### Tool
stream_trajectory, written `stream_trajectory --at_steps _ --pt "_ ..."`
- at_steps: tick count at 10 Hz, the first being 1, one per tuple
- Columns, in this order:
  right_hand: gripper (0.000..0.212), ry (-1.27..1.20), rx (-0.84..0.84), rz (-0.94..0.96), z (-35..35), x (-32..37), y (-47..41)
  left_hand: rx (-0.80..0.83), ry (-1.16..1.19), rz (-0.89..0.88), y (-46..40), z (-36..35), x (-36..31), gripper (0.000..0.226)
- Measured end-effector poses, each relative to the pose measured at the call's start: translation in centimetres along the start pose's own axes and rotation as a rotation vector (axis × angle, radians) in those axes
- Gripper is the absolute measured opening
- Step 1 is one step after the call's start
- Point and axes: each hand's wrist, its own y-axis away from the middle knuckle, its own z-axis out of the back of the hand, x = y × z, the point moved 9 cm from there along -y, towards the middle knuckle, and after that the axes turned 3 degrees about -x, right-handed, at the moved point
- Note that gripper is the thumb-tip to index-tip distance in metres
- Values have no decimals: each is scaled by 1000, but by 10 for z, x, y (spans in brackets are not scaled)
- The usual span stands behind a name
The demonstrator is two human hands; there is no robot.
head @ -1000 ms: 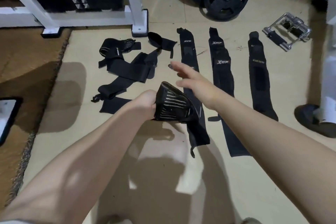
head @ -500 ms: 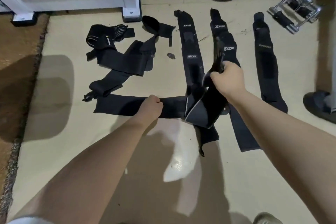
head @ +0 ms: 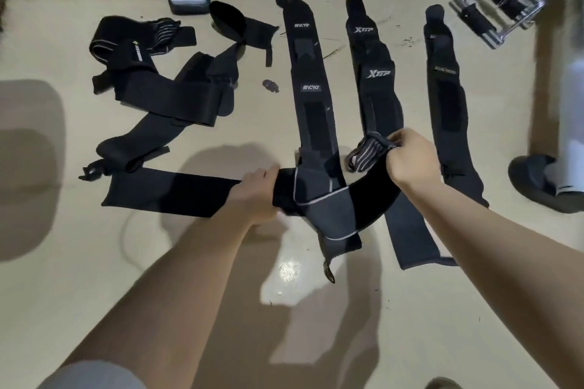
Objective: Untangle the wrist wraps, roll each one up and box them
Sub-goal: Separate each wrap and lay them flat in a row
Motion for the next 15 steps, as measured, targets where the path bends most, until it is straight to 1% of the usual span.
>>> stream_trajectory --at_steps 1,2,3,4,5,6,7,8,9,10,11,12,13,14,15 --pt "24 10 -28 -47 11 -6 1 -163 313 127 13 44 34 64" --pt "32 -79 25 -90 7 -4 7 -235 670 191 35 83 54 57" --pt "29 -186 23 -69 6 13 17 -319 1019 225 50 122 56 39" --pt "29 -327 6 -55 14 41 29 -365 1231 265 70 158 49 16" --pt "35 -738 264 -110 9 85 54 -384 1054 105 98 202 21 18" --pt "33 -1100 570 -47 21 130 89 -383 948 11 121 232 -3 37" --pt "50 -1129 703 101 47 146 105 -347 1029 -9 141 247 -20 22" --pt "34 -1156 817 126 61 155 114 -373 1027 -82 154 261 -40 13" --pt "24 -1253 917 19 72 166 133 -347 999 -57 161 261 -54 19" --pt "42 -1201 901 84 83 169 135 -269 1016 69 166 247 -57 61" --pt "40 -1164 816 119 98 165 130 -247 1084 106 167 239 -57 63" --pt "37 -1207 661 21 106 140 118 -265 999 147 166 232 -51 66" --pt "23 -1268 718 0 112 138 132 -314 891 195 165 234 -49 74" --pt "28 -1204 830 106 110 140 133 -393 829 251 166 240 -51 67" --pt "49 -1147 959 190 106 151 138 -533 769 255 163 245 -45 45"
